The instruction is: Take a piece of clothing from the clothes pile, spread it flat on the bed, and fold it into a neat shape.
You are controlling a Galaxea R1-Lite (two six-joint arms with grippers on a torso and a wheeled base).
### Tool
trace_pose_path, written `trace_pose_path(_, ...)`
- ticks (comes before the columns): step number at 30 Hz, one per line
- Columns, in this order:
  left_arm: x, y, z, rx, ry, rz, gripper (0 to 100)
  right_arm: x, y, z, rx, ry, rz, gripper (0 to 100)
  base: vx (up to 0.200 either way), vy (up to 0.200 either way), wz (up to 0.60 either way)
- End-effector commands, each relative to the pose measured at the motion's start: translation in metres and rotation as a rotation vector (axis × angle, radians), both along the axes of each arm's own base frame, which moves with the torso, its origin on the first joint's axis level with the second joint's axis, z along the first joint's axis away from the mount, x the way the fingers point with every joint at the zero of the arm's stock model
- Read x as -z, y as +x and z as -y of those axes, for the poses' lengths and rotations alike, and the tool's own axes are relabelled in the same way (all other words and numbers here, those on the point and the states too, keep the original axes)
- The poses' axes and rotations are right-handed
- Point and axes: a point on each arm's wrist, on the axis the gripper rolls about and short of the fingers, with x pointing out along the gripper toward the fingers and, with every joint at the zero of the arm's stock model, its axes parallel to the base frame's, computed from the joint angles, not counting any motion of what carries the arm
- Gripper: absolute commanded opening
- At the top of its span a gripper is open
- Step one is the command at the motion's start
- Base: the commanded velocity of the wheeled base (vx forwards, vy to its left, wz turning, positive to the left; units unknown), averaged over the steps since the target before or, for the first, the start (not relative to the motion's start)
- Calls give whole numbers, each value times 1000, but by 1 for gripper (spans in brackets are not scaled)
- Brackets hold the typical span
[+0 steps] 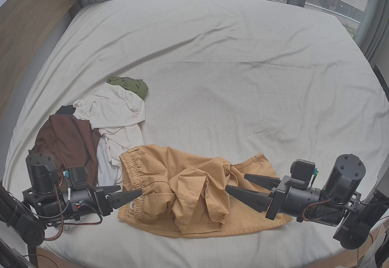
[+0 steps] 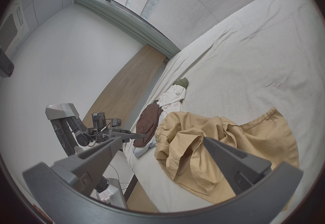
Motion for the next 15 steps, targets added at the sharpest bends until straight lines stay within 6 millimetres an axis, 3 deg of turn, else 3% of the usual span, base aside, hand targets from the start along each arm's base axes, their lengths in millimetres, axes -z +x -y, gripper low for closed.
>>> trace_pose_path(1,31,14,1,-29,-30,-91,100,2,1,0,1,-5,-8,100,0,0,0)
trace_pose_path(7,45,20,3,-44,-88,-72,100,2,1,-1,-1,-5,-8,100,0,0,0)
trace_pose_path(15,46,21,6,-35,-89,-83,100,2,1,-1,-1,-5,-8,100,0,0,0)
